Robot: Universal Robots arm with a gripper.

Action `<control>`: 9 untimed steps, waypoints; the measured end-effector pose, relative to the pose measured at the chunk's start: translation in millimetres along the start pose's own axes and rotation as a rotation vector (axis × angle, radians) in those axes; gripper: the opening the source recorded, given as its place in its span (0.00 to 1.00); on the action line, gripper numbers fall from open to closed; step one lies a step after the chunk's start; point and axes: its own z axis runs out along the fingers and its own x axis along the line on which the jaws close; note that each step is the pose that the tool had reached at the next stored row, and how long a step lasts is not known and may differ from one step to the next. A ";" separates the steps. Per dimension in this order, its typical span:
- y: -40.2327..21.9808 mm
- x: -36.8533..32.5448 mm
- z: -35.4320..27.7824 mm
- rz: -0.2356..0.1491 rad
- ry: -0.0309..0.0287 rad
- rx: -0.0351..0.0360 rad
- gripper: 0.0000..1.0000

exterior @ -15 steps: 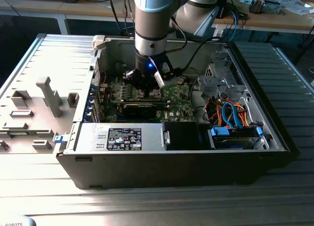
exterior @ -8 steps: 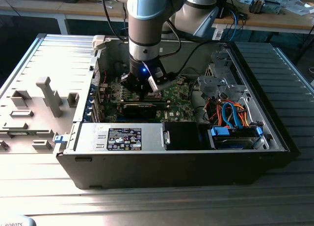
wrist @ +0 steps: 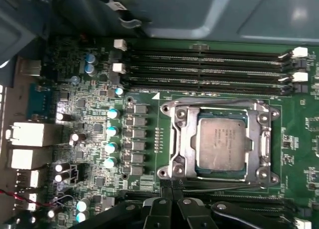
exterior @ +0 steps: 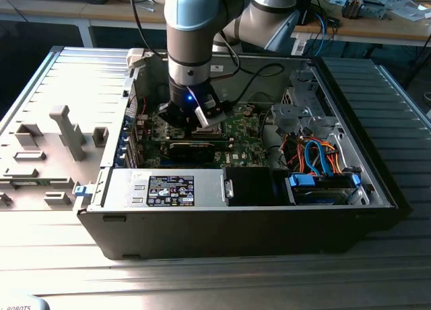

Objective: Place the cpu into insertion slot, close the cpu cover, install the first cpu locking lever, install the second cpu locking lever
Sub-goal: 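Install the second cpu locking lever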

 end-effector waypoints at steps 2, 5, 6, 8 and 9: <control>0.0 0.3 0.5 -0.015 0.0012 -0.0029 0.11; -0.1 0.4 1.0 -0.045 0.0035 -0.0067 0.11; -0.1 0.4 1.3 -0.057 0.0044 -0.0077 0.11; 0.2 0.3 1.9 -0.083 0.0066 -0.0087 0.11; 0.3 0.3 2.0 -0.093 0.0074 -0.0094 0.11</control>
